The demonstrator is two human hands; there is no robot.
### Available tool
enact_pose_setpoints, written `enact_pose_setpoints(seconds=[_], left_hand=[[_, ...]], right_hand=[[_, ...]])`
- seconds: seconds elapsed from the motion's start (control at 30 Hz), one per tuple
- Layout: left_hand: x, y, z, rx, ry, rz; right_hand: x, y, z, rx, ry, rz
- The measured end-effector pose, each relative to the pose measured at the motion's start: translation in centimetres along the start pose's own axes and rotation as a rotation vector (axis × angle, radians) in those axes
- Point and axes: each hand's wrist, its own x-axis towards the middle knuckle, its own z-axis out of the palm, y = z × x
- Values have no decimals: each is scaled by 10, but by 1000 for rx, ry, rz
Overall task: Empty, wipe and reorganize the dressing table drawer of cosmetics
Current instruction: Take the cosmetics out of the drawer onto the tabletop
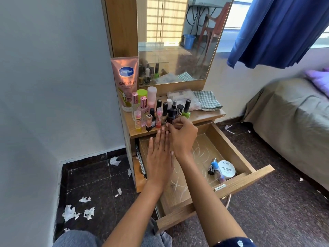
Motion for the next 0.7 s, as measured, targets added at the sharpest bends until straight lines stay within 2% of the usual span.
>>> enact_pose_setpoints(seconds=[0.27,0.4,0.5,0.57,0.7], left_hand=[[0,-1,2,-12,-10,14],[1,-2,-2,-75,-1,43],[-1,0,-6,-174,20,166],[-1,8,-10,-257,-25,251],[3,42,-4,-419,-185,457]], right_hand=[[3,5,5,-5,-5,7],[3,13,-15,-74,-117,-96],[4,33,-55,-215,-225,-168],[4,53,-83,-333,-250,-119],[-2,81,-115,-469,-138,61]])
